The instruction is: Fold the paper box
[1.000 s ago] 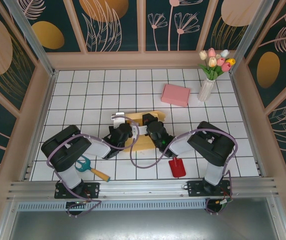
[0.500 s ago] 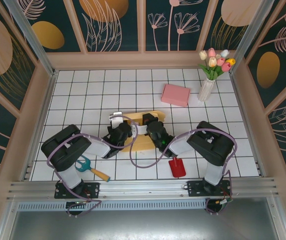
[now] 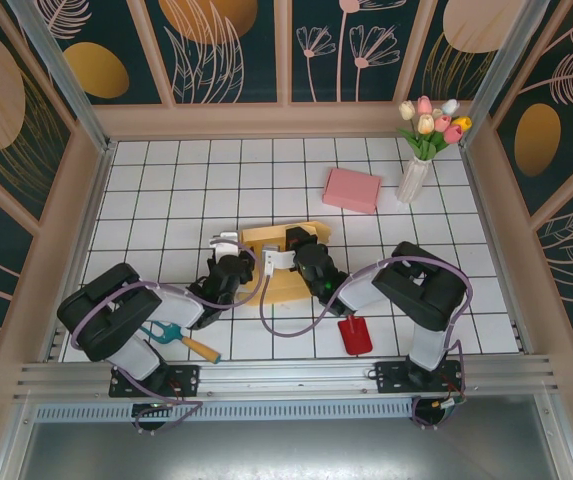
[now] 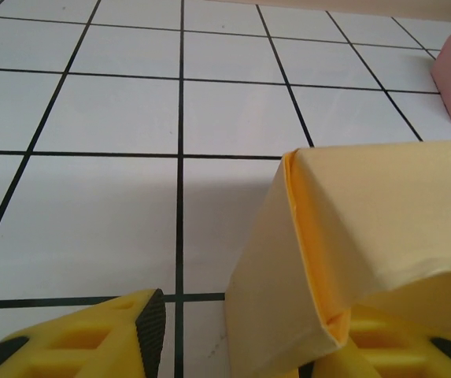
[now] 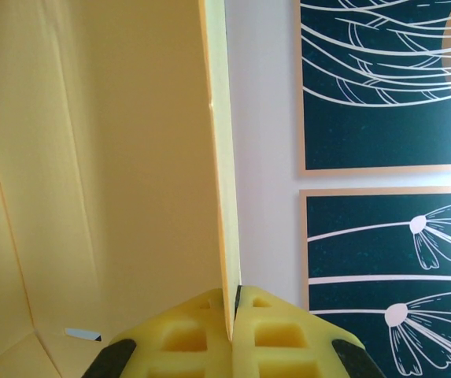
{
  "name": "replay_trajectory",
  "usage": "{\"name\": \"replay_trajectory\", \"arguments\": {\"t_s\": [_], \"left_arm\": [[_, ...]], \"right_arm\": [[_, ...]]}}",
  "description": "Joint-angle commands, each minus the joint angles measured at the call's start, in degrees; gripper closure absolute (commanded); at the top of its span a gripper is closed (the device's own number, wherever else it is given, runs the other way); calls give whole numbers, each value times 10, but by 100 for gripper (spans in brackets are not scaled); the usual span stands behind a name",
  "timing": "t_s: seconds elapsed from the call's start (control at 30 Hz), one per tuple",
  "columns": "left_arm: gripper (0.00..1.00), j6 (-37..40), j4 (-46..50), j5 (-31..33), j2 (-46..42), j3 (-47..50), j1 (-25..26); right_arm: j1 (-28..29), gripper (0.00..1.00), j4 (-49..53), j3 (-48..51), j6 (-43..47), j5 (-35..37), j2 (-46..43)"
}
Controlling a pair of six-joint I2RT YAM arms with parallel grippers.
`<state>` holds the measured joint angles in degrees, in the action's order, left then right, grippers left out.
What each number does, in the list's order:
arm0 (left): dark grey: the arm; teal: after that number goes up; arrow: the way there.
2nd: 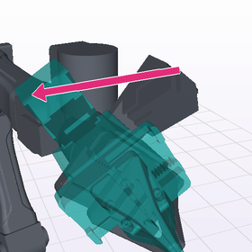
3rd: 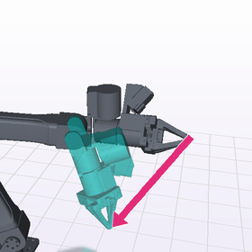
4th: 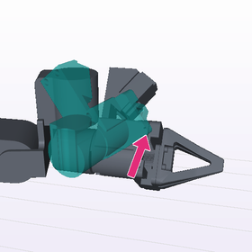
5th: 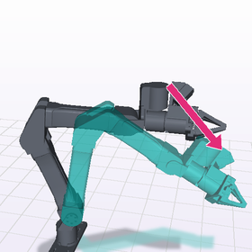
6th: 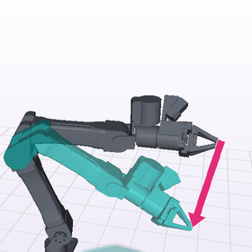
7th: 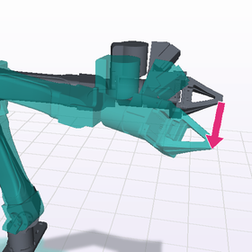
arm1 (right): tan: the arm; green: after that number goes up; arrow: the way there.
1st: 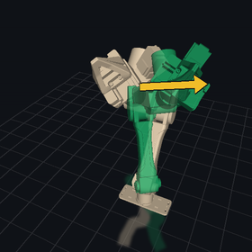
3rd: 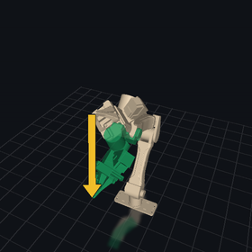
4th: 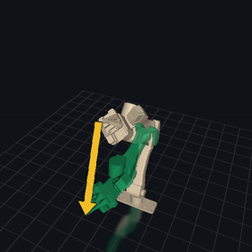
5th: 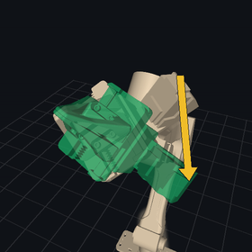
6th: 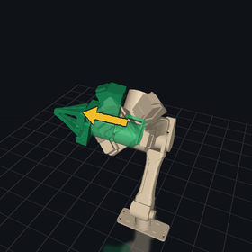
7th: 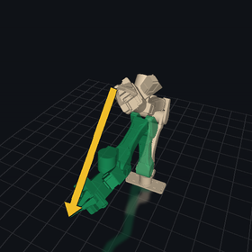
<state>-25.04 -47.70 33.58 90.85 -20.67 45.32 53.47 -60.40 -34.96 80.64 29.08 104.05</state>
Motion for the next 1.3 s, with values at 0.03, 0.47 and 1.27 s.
{"name": "replay_trajectory", "arguments": {"t_s": [0.03, 0.47, 1.27], "left_arm": [[53, 39, -35, 6, 30, 5, -7], [36, 114, -211, -201, 56, 94, -63], [5, 183, -367, -386, -5, 217, -62]], "right_arm": [[-3, 100, 96, 37, -23, 12, 30], [-6, 100, 77, 57, 30, -28, 16], [-53, 100, 272, 74, 150, -219, -155]]}}
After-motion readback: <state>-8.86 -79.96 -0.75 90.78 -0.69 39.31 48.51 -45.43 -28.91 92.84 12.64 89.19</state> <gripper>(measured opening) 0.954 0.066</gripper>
